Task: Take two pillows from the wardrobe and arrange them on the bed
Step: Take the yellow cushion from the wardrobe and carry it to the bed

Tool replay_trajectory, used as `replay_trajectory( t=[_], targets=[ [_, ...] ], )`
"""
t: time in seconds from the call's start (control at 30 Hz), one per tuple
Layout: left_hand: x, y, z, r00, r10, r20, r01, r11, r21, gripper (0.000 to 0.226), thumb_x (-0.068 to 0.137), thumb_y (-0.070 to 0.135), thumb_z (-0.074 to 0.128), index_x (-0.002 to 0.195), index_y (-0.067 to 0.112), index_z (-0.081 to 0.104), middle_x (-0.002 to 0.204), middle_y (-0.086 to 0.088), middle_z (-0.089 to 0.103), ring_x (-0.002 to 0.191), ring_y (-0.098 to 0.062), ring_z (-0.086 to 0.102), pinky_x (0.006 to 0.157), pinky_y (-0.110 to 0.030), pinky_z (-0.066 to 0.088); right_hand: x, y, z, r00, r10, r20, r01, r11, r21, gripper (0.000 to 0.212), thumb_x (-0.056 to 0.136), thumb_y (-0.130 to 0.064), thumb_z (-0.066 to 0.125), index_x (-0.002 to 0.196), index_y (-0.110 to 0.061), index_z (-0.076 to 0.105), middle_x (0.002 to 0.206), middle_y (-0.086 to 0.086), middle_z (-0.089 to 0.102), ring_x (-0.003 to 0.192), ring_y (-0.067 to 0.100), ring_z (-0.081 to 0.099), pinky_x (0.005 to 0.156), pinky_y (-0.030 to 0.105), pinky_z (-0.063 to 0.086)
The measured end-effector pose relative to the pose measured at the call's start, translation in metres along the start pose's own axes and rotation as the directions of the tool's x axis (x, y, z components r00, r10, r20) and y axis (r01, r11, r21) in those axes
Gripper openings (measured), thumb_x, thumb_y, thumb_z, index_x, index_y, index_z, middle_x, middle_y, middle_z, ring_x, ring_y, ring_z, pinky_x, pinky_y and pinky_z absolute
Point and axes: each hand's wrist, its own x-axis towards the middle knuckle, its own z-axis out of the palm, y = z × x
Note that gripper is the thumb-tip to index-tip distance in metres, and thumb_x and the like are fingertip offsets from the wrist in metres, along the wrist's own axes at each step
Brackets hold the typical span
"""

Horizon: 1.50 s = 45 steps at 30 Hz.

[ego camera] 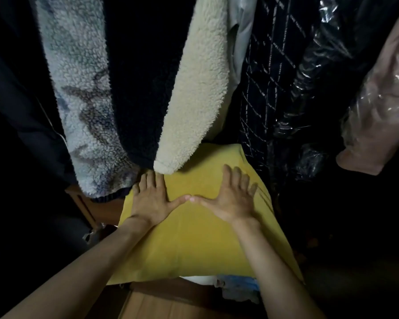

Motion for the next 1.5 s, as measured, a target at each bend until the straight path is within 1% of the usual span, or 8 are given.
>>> replay_trajectory(
  t=[0.13, 0.37, 0.57, 0.73, 0.97, 1.1, 1.23, 1.5],
  targets=[
    [0.012, -0.002, 0.008, 0.996, -0.012, -0.092, 0.02, 0.996, 0.09, 0.123, 0.062, 0.1, 0.003, 0.119, 0.004, 0.053, 0.119, -0.018, 0.054, 0.111, -0.037, 0.048, 0.09, -0.05, 0.04, 0.023, 0.007, 0.041, 0.995, 0.038, -0.097, -0.053, 0.985, -0.164, 0.118, 0.058, -0.104, 0.035, 0.145, -0.024, 0.029, 0.144, 0.012, 0.044, 0.131, 0.036, 0.039, 0.106, 0.057, 0.03],
    [0.027, 0.001, -0.015, 1.0, -0.026, -0.018, 0.025, 1.0, -0.014, 0.104, 0.056, 0.1, 0.025, 0.098, 0.01, 0.059, 0.101, -0.014, 0.065, 0.1, -0.036, 0.062, 0.08, -0.043, 0.049, 0.04, -0.002, 0.019, 0.993, -0.01, -0.115, -0.008, 0.987, -0.161, 0.097, 0.057, -0.1, 0.052, 0.109, -0.019, 0.063, 0.105, 0.011, 0.076, 0.095, 0.03, 0.071, 0.071, 0.038, 0.048],
    [-0.057, -0.012, -0.026, 0.993, 0.032, -0.117, -0.046, 0.991, -0.126, 0.093, 0.056, 0.105, 0.036, 0.1, 0.028, 0.064, 0.075, 0.004, 0.071, 0.076, -0.023, 0.07, 0.059, -0.035, 0.047, -0.033, 0.018, 0.013, 0.982, -0.154, -0.11, 0.144, 0.986, -0.088, 0.103, 0.058, -0.103, 0.046, 0.12, -0.024, 0.068, 0.104, 0.007, 0.078, 0.097, 0.03, 0.072, 0.078, 0.04, 0.054],
    [-0.149, -0.052, -0.024, 0.982, -0.157, -0.105, 0.13, 0.965, -0.228, 0.088, 0.053, 0.105, 0.039, 0.098, 0.033, 0.064, 0.065, 0.014, 0.062, 0.075, -0.017, 0.069, 0.056, -0.033, 0.043, -0.089, -0.014, 0.019, 0.952, -0.305, 0.006, 0.305, 0.951, -0.046, 0.097, 0.058, -0.102, 0.048, 0.118, -0.027, 0.065, 0.109, 0.007, 0.076, 0.104, 0.031, 0.069, 0.084, 0.043, 0.051],
    [-0.262, -0.138, -0.059, 0.926, -0.373, -0.057, 0.356, 0.914, -0.195, 0.102, 0.043, 0.109, 0.039, 0.105, 0.032, 0.064, 0.095, 0.006, 0.075, 0.092, -0.02, 0.071, 0.075, -0.038, 0.058, -0.17, -0.095, 0.051, 0.862, -0.479, 0.169, 0.465, 0.878, 0.114, 0.081, 0.058, -0.098, 0.052, 0.094, -0.026, 0.06, 0.108, 0.006, 0.074, 0.106, 0.032, 0.067, 0.083, 0.04, 0.05],
    [-0.355, -0.189, -0.088, 0.869, -0.491, -0.062, 0.476, 0.864, -0.163, 0.1, 0.046, 0.108, 0.038, 0.104, 0.031, 0.065, 0.094, 0.006, 0.075, 0.089, -0.019, 0.07, 0.075, -0.038, 0.058, -0.23, -0.158, 0.078, 0.749, -0.614, 0.251, 0.57, 0.789, 0.23, 0.075, 0.059, -0.097, 0.055, 0.089, -0.029, 0.06, 0.102, 0.001, 0.075, 0.099, 0.028, 0.069, 0.069, 0.035, 0.047],
    [-0.478, -0.244, -0.12, 0.751, -0.657, -0.074, 0.641, 0.75, -0.162, 0.094, 0.049, 0.106, 0.04, 0.099, 0.031, 0.067, 0.092, 0.007, 0.075, 0.088, -0.017, 0.07, 0.074, -0.039, 0.058, -0.318, -0.239, 0.103, 0.563, -0.761, 0.322, 0.679, 0.648, 0.345, 0.079, 0.059, -0.096, 0.054, 0.097, -0.027, 0.065, 0.107, 0.003, 0.075, 0.101, 0.029, 0.068, 0.076, 0.036, 0.052],
    [-0.744, -0.304, -0.171, 0.337, -0.912, -0.234, 0.899, 0.385, -0.207, 0.072, 0.053, 0.098, 0.051, 0.077, 0.031, 0.062, 0.08, 0.005, 0.073, 0.079, -0.021, 0.067, 0.058, -0.034, 0.047, -0.541, -0.395, 0.137, 0.04, -0.947, 0.318, 0.861, 0.194, 0.47, 0.084, 0.056, -0.102, 0.044, 0.092, -0.03, 0.063, 0.104, 0.0, 0.075, 0.096, 0.028, 0.068, 0.069, 0.037, 0.044]
  ],
)
